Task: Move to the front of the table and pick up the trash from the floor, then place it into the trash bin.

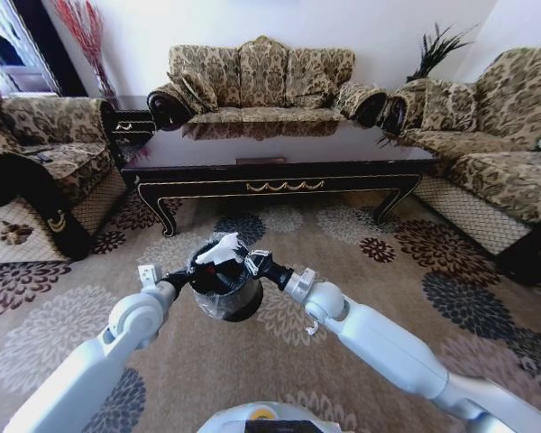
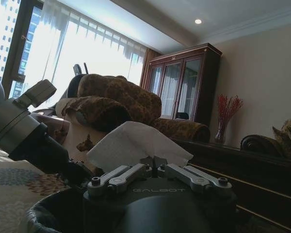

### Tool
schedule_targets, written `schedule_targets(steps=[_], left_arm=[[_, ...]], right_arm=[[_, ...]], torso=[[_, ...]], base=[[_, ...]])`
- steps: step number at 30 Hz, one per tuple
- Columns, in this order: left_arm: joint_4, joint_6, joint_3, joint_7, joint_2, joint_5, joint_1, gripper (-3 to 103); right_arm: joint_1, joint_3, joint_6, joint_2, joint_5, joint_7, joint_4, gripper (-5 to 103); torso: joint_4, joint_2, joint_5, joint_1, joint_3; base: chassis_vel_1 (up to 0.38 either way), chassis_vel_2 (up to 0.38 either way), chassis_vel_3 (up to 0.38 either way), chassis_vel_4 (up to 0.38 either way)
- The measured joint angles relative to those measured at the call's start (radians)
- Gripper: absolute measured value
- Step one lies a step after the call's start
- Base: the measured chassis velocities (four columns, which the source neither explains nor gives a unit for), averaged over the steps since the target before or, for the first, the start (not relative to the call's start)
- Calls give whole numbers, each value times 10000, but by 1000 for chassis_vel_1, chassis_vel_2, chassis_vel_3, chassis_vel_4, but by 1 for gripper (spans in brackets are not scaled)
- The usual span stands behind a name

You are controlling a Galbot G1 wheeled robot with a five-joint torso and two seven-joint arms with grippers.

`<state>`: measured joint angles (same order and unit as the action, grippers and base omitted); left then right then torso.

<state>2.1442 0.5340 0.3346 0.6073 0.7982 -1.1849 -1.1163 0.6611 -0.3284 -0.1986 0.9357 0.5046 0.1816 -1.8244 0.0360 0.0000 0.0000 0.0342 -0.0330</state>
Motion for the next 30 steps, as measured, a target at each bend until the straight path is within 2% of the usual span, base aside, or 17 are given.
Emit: schedule_targets(steps=[2,5,6,8,10,11,14,15,19,21,22,25,27,30], left_arm=[[-6,12,31,9,-2,-2,-4,3],[-9,27,47,9,5,-1,-24,3],[-10,38,61,10,17,1,-48,3],[-11,41,71,9,24,6,-64,3],[-11,46,121,9,32,22,-91,3],[-11,46,121,9,32,22,-91,3],[-5,48,215,9,32,42,-155,3],[-5,48,215,9,32,42,-155,3],[117,61,305,7,5,61,-302,3],[136,64,322,6,3,64,-325,3],[156,65,340,6,0,67,-346,3],[203,72,385,3,-29,75,-411,3],[258,77,428,-2,-69,79,-459,3],[282,81,462,0,-91,90,-488,3]], right_arm=[[12,-48,16,19,-11,28,33,8],[25,-52,20,26,-14,48,50,14],[44,-52,24,24,-14,63,51,25],[56,-51,26,18,-14,72,51,25],[94,-42,28,-21,-15,97,25,36],[94,-42,28,-21,-15,97,25,36],[178,18,29,-89,-74,143,-30,52],[178,18,29,-89,-74,143,-30,52],[310,143,29,-165,-269,277,-61,73],[327,158,29,-174,-310,301,-61,73],[339,173,29,-185,-364,320,-61,79],[351,252,26,-212,-799,351,-4,90],[311,389,-32,-229,-1736,499,142,98],[204,480,-97,-271,-2394,642,253,100]], torso=[[0,0,0,0,1],[0,0,0,0,1],[0,-1,0,0,1],[0,0,0,0,1],[0,0,0,0,1],[0,0,0,0,1],[0,0,0,0,1],[0,0,0,0,1],[1,0,0,0,1],[1,0,0,0,1],[1,0,0,0,1],[0,0,0,0,1],[1,0,0,0,1],[1,0,0,0,1]], base=[[0,0,0,0],[0,0,0,0],[0,0,0,0],[0,0,0,0],[0,0,0,0],[0,0,0,0],[0,0,0,0],[0,0,0,0],[0,0,0,0],[0,0,0,0],[0,0,0,0],[0,0,0,0],[0,0,0,0],[0,0,0,0]])
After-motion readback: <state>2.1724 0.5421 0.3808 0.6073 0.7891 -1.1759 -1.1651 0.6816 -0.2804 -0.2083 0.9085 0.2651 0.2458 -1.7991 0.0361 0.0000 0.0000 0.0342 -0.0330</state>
